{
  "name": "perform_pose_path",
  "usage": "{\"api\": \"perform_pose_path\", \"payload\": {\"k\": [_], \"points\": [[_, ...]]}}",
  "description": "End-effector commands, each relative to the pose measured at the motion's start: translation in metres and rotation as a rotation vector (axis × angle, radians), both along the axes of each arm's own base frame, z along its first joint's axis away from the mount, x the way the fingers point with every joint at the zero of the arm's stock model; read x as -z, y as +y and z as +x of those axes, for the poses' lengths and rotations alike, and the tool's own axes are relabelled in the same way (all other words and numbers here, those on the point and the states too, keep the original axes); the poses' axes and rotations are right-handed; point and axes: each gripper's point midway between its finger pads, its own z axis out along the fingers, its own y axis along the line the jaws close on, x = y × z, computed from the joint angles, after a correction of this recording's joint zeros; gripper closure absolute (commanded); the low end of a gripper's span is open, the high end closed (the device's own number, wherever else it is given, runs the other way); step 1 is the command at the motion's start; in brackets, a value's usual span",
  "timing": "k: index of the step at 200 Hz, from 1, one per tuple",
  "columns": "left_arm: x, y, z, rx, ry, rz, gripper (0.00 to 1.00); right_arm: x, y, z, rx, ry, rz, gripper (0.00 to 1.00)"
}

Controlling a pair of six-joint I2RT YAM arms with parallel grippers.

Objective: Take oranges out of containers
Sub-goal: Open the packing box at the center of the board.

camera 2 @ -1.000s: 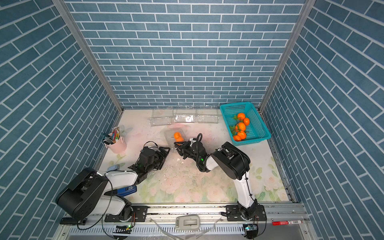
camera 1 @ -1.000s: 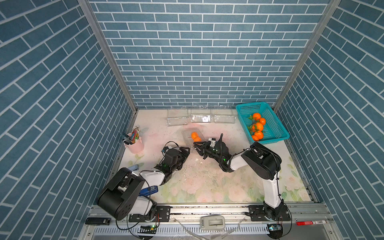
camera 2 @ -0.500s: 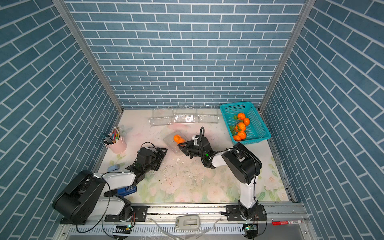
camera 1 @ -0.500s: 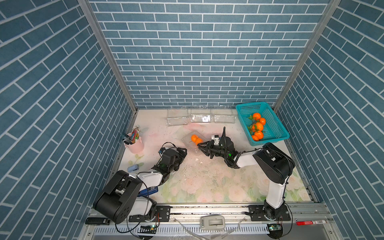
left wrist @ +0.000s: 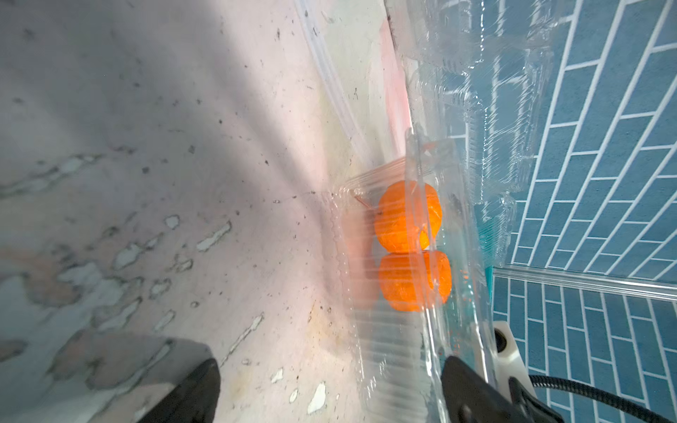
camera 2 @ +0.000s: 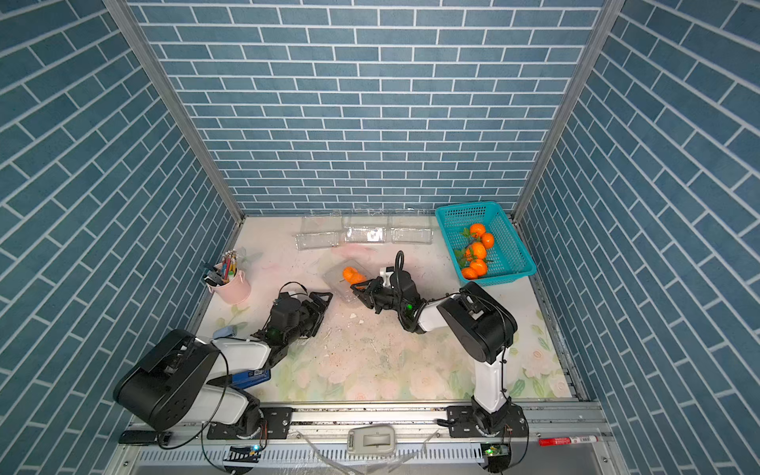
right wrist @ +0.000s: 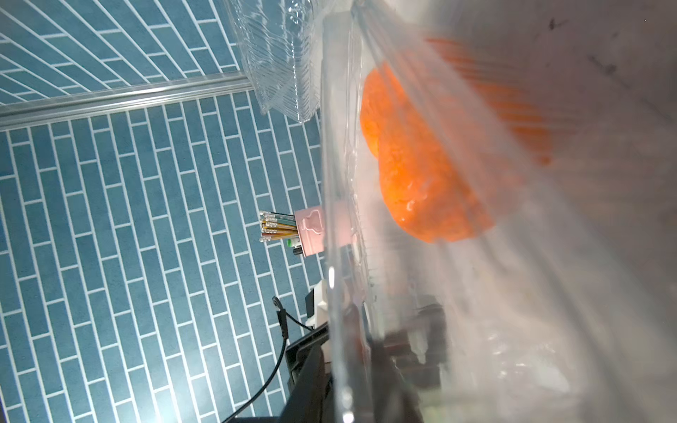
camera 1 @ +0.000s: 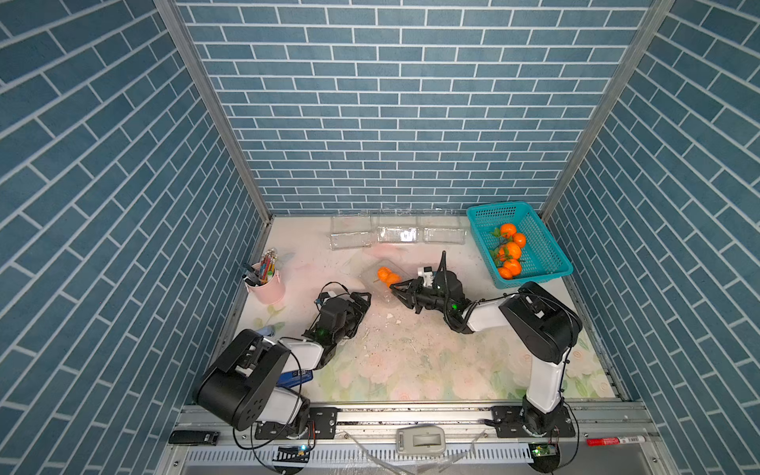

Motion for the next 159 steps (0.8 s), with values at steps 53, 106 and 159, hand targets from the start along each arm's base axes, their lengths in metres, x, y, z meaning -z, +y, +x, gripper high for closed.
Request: {"api": "perform_pose_path", "payload": {"k": [53, 106, 159], "points": [[0.018, -0.006, -0.009, 0.030, 0.034, -0.033, 0.05, -0.018, 0.001, 0.016, 0.073, 0.021, 0.113, 0.77], [0.015, -0.019, 0.002, 0.054, -0.003, -0.095, 0.06, -0.024, 0.003, 0.015, 0.069, 0.025, 0.143, 0.77], [0.017, -0.022, 0.004, 0.045, -0.032, -0.144, 0.06, -0.020, 0.002, 0.013, 0.068, 0.033, 0.141, 0.78]]}}
